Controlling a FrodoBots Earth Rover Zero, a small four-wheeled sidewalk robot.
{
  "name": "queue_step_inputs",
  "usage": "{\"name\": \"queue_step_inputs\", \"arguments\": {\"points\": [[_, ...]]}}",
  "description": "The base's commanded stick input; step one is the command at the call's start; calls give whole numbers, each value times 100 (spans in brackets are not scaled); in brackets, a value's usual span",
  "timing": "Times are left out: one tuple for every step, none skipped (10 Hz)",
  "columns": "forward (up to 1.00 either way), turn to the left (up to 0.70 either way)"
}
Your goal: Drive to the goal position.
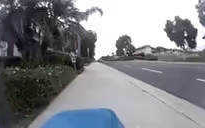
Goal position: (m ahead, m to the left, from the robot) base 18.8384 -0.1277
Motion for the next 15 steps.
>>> {"name": "queue_step_inputs", "arguments": {"points": [[85,0],[90,0],[100,0],[100,0],[100,0],[100,0],[100,0],[100,0],[100,0],[100,0],[100,0],[100,0],[100,0],[100,27],[100,27]]}}
